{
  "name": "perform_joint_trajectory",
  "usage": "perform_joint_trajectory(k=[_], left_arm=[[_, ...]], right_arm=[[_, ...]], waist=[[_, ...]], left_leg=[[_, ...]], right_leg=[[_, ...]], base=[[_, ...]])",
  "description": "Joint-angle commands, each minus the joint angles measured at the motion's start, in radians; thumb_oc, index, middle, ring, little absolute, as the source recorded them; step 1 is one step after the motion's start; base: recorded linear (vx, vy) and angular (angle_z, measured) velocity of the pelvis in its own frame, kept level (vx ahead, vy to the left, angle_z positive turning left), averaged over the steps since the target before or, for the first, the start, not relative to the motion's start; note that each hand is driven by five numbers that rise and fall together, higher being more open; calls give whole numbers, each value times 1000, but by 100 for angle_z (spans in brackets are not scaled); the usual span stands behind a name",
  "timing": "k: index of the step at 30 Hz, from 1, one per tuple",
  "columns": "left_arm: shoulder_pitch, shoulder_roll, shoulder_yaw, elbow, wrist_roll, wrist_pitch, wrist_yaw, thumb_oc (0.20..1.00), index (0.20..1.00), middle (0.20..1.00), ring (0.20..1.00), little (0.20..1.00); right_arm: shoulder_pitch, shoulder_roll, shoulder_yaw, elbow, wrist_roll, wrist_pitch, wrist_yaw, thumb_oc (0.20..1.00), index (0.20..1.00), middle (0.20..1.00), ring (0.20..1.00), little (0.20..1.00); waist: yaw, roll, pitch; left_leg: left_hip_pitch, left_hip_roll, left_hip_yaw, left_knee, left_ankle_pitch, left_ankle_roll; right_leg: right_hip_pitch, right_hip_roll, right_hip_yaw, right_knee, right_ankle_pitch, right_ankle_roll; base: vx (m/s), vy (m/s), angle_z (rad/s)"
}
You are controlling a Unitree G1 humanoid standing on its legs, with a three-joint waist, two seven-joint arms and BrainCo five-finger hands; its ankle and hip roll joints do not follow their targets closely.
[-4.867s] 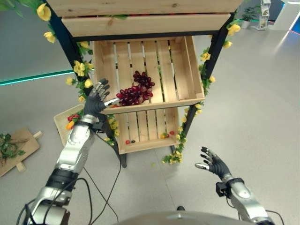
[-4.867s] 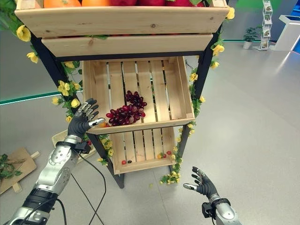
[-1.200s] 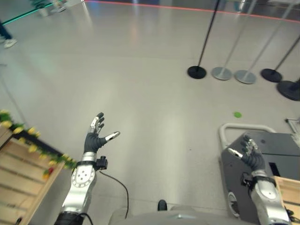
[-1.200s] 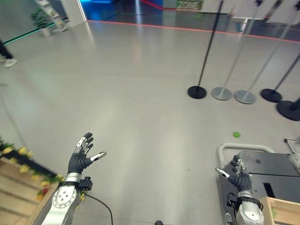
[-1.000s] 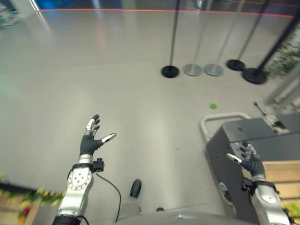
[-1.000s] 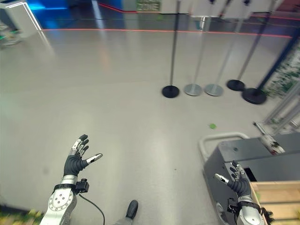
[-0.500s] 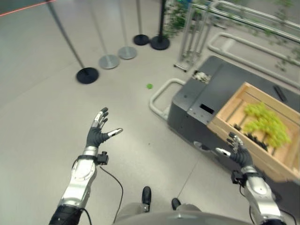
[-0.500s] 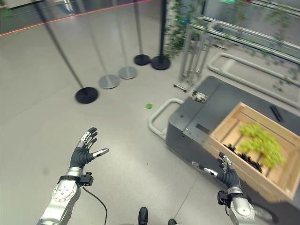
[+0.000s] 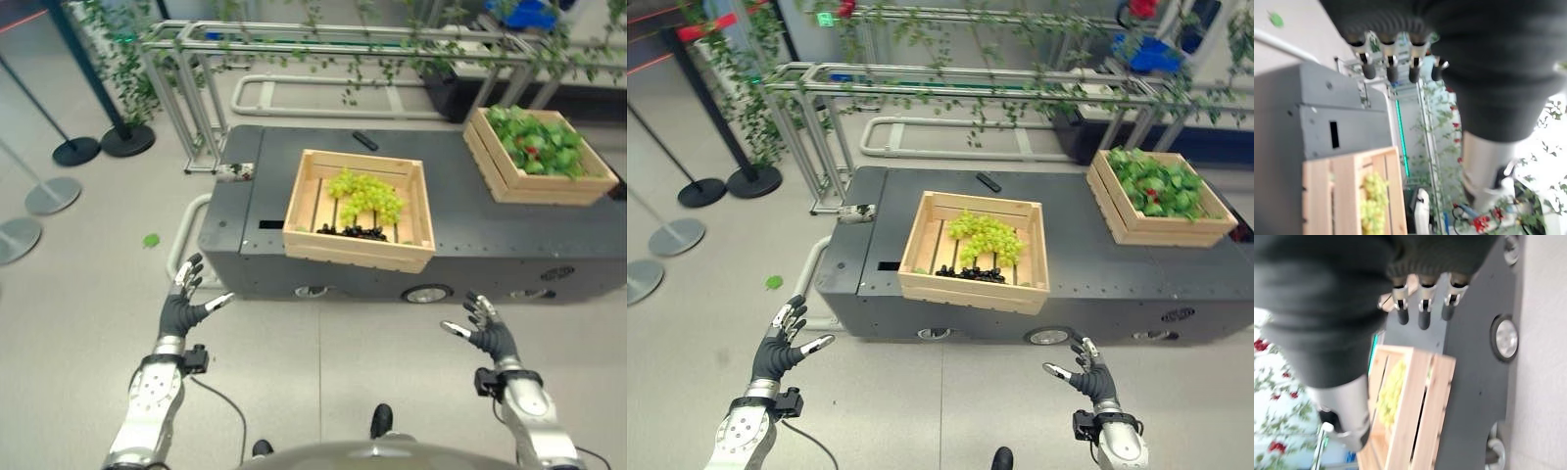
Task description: Pick up the fruits from the basket on one side to the basket on the other side
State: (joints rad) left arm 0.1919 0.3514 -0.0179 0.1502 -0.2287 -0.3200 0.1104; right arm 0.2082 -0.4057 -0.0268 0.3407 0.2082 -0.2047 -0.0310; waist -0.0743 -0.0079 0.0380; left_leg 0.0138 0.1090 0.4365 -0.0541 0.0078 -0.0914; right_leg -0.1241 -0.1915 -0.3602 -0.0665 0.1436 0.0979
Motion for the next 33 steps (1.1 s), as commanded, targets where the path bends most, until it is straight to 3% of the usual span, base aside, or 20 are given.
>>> perform_joint_trajectory(k=[1,2,4,6,9,10,13,14,15,16,19,20,25,33], left_arm=[[-49,56,35,-25,0,-42,18,1000,1000,1000,1000,1000],[-50,56,35,-25,1,-42,19,1000,1000,1000,1000,1000],[-70,50,13,-15,-21,-43,17,1000,1000,1000,1000,1000],[-81,48,3,-8,-18,-43,24,1000,1000,1000,1000,1000],[-91,39,-15,0,-32,-45,24,1000,1000,1000,1000,1000],[-92,40,-25,0,-25,-46,23,1000,1000,1000,1000,1000],[-94,30,-37,16,-32,-39,27,1000,1000,1000,1000,1000],[-94,30,-37,16,-32,-39,27,1000,1000,1000,1000,1000],[-90,31,-36,21,-24,-34,28,1000,1000,1000,1000,1000],[-91,32,-36,21,-24,-34,28,1000,1000,1000,1000,1000],[-89,33,-40,36,-13,-38,35,1000,1000,1000,1000,1000],[-84,37,-39,38,-13,-40,33,1000,1000,1000,1000,1000],[-86,47,-47,44,-7,-36,18,1000,1000,1000,1000,1000],[-62,57,-50,92,0,-21,9,1000,1000,1000,1000,1000]], right_arm=[[-71,7,-17,-17,22,-29,5,1000,1000,1000,1000,1000],[-71,7,-17,-17,22,-29,5,1000,1000,1000,1000,1000],[-71,-2,-21,-28,40,-36,-9,1000,1000,1000,1000,1000],[-68,-8,-24,-38,50,-44,-14,1000,1000,1000,1000,1000],[-71,-30,-25,-47,73,-57,-24,1000,1000,1000,1000,1000],[-69,-47,-30,-55,72,-66,-24,1000,1000,1000,1000,1000],[-75,-55,-27,-38,65,-61,-34,1000,1000,1000,1000,1000],[-75,-55,-27,-37,65,-61,-34,1000,1000,1000,1000,1000],[-75,-56,-25,-34,56,-60,-38,1000,1000,1000,1000,1000],[-75,-55,-25,-34,56,-60,-38,1000,1000,1000,1000,1000],[-70,-56,-28,-23,42,-66,-46,1000,1000,1000,1000,1000],[-72,-58,-21,-19,29,-69,-47,1000,1000,1000,1000,1000],[-61,-47,-25,-3,15,-61,-40,1000,1000,1000,1000,1000],[-70,-13,1,34,-7,-42,-32,1000,1000,1000,1000,1000]], waist=[[-11,-57,20],[-11,-56,20],[-32,-35,24],[-40,-26,27],[-36,-21,38],[-10,-23,56],[14,-32,65],[13,-32,65],[32,-37,62],[31,-39,60],[33,-28,49],[44,-20,52],[29,-13,46],[29,-22,1]], left_leg=[[27,19,-32,80,-103,12],[27,22,-32,80,-102,10],[37,81,-49,95,-92,-15],[30,101,-61,127,-92,-22],[-15,140,-106,266,-17,-32],[-61,155,-183,367,38,-43],[-101,128,-247,386,43,-44],[-100,127,-247,385,44,-44],[-136,72,-288,319,0,-29],[-138,68,-289,315,6,-27],[-159,84,-282,144,43,-43],[-139,78,-331,115,33,-39],[-122,51,-352,112,18,-27],[-54,8,-304,78,-16,5]], right_leg=[[-47,-84,16,90,-42,119],[-49,-82,16,94,-46,118],[-54,-35,39,137,-109,92],[-44,-10,47,135,-127,74],[-20,47,55,127,-155,19],[10,78,59,118,-174,-12],[43,92,47,88,-182,-25],[44,92,47,88,-182,-25],[61,92,52,63,-179,-14],[59,89,50,62,-176,-13],[66,82,40,48,-177,10],[75,85,53,57,-184,13],[81,58,60,90,-189,13],[108,24,100,74,-170,42]], base=[[72,-219,-19],[118,-321,-5],[144,-325,23],[90,-285,40],[104,-356,24],[134,-270,10],[100,-191,-14],[152,-122,-9],[69,-19,4],[105,-12,3],[106,81,11],[103,87,15],[74,122,-8],[57,113,-7]])
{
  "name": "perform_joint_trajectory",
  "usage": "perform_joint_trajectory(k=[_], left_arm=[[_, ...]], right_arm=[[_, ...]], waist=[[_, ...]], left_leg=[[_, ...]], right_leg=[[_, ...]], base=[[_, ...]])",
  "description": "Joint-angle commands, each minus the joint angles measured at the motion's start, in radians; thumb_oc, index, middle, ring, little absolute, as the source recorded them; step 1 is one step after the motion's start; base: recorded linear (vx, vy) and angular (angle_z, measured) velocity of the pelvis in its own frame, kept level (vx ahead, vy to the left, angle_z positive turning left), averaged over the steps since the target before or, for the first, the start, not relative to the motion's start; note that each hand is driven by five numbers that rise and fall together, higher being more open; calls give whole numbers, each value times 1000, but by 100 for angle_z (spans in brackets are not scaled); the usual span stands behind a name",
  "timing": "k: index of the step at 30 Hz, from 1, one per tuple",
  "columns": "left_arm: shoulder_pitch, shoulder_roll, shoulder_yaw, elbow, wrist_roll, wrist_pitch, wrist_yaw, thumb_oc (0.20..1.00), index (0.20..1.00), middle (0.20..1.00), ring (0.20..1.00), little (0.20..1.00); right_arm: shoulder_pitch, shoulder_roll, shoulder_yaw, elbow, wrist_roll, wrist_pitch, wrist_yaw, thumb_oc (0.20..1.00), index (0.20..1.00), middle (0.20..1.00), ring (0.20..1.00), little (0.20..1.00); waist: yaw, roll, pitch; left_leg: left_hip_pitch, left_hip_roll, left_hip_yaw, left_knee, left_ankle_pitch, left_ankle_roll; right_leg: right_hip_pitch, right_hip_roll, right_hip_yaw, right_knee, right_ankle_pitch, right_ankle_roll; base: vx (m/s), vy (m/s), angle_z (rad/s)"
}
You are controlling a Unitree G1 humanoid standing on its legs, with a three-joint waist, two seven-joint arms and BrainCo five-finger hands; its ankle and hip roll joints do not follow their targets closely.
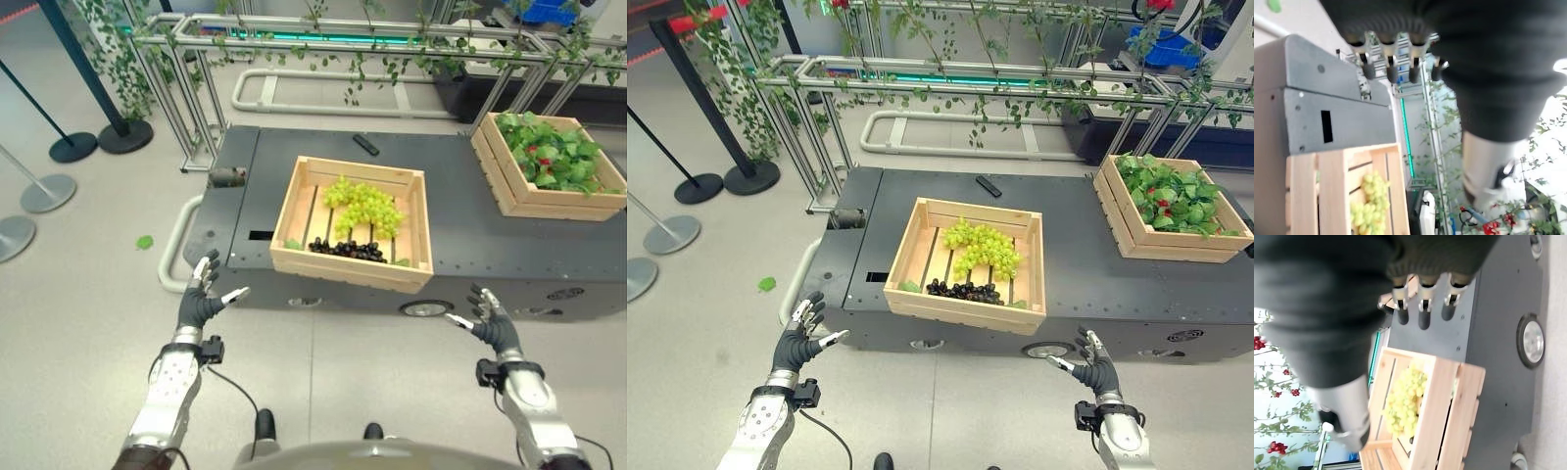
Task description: Pick up the fruits from the basket on one side to the basket on the other side
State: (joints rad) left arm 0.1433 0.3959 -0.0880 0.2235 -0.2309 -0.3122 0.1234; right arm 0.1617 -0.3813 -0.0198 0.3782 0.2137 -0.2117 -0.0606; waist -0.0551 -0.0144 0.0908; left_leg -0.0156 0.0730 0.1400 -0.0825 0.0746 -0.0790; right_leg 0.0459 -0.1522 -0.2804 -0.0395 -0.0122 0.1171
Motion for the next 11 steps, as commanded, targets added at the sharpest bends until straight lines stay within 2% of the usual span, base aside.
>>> perform_joint_trajectory(k=[1,11], left_arm=[[-13,12,20,19,2,-29,-4,1000,1000,1000,1000,1000],[35,4,8,94,-7,-4,-36,1000,1000,1000,1000,1000]], right_arm=[[-23,-37,-6,-4,-12,-35,-3,1000,1000,1000,1000,1000],[-32,-26,3,-5,-33,-37,-13,1000,1000,1000,1000,1000]], waist=[[10,-16,-52],[12,-26,-71]], left_leg=[[-24,44,-7,105,-82,-7],[15,45,9,73,-83,-2]], right_leg=[[-61,-15,21,46,-14,23],[-46,-11,36,27,-8,31]], base=[[29,41,-4],[16,15,-6]])
